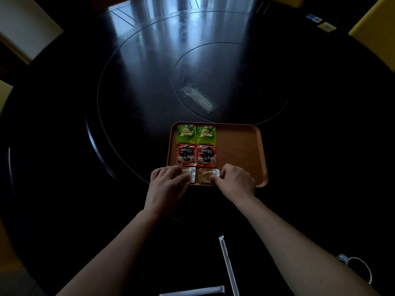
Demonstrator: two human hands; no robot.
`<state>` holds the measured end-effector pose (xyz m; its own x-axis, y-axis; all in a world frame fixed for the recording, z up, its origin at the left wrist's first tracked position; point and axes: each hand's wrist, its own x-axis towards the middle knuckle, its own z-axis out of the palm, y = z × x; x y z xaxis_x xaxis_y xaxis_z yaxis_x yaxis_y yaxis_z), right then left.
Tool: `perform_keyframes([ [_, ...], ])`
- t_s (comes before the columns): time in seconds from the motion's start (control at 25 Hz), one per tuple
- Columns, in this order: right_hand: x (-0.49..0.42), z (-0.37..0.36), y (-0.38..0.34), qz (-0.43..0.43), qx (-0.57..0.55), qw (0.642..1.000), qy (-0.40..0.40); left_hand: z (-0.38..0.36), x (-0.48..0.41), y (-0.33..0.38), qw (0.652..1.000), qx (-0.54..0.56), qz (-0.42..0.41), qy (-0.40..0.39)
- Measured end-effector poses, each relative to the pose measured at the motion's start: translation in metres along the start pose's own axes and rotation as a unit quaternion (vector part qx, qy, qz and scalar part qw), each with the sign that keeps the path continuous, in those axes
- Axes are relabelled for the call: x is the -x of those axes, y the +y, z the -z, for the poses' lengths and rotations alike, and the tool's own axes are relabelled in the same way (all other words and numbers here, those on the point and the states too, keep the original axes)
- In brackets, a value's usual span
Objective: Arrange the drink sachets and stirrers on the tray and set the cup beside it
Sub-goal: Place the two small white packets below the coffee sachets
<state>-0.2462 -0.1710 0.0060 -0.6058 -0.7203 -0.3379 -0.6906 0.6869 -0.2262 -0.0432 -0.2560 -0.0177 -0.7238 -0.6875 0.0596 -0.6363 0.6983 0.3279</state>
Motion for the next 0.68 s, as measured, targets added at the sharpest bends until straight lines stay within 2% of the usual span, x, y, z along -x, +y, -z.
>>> perform_keyframes([
  [0.12, 0.0008, 0.0007, 0.0019, -0.003, -0.001, 1.0, -0.002, 0.0034, 0.0018, -0.0001, 1.0, 0.019, 0.009, 0.003],
  [0.28, 0.0021, -0.003, -0.0012, 0.013, 0.014, 1.0, 0.012, 0.0055, 0.0032, -0.0002, 0.998, -0.034, -0.039, -0.029],
  [0.68, 0.0033, -0.0026, -0.0039, 0.025, 0.017, 0.999, 0.03, 0.0033, 0.0041, 0.0002, 0.996, -0.064, -0.044, -0.047],
])
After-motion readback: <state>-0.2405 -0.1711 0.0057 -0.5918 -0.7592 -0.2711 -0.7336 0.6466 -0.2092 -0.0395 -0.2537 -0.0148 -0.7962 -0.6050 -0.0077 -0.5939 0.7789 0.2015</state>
